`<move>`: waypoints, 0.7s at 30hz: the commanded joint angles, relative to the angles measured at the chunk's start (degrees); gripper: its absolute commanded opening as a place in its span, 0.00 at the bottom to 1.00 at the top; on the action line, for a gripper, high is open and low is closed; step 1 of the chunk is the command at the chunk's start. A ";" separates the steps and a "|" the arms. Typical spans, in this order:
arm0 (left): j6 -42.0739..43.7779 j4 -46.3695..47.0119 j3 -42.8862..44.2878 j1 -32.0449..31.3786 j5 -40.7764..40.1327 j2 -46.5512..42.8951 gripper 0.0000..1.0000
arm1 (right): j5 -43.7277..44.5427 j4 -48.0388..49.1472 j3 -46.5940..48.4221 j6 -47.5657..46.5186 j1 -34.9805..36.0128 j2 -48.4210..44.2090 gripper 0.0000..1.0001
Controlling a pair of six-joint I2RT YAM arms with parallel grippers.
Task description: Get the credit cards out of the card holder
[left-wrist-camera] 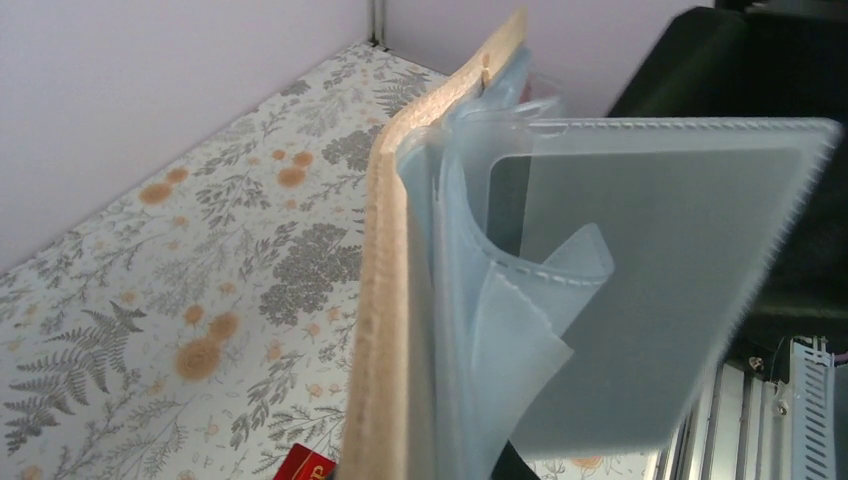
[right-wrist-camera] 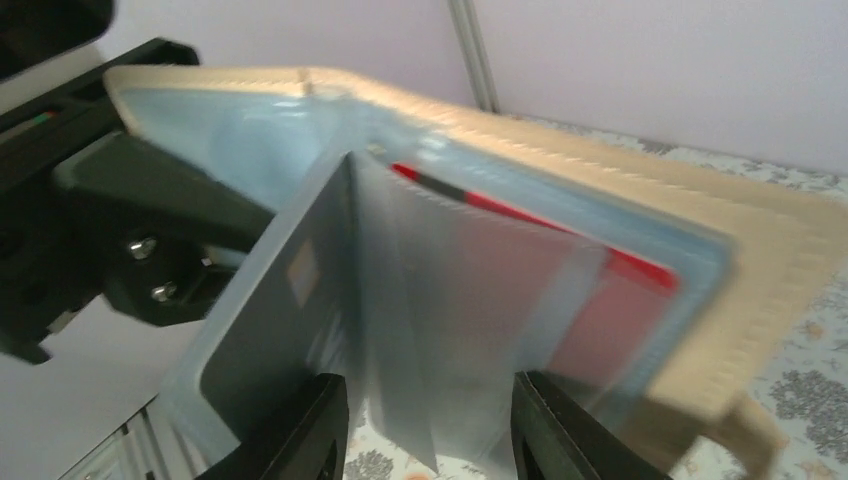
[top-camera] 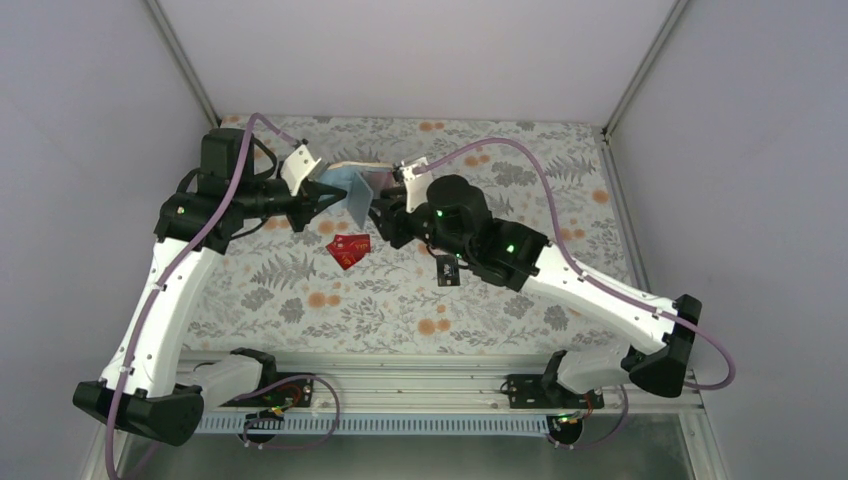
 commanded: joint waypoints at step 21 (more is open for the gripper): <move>5.75 -3.67 2.58 -0.18 16.71 -0.70 0.02 | -5.89 3.83 6.17 -8.10 2.30 2.63 0.46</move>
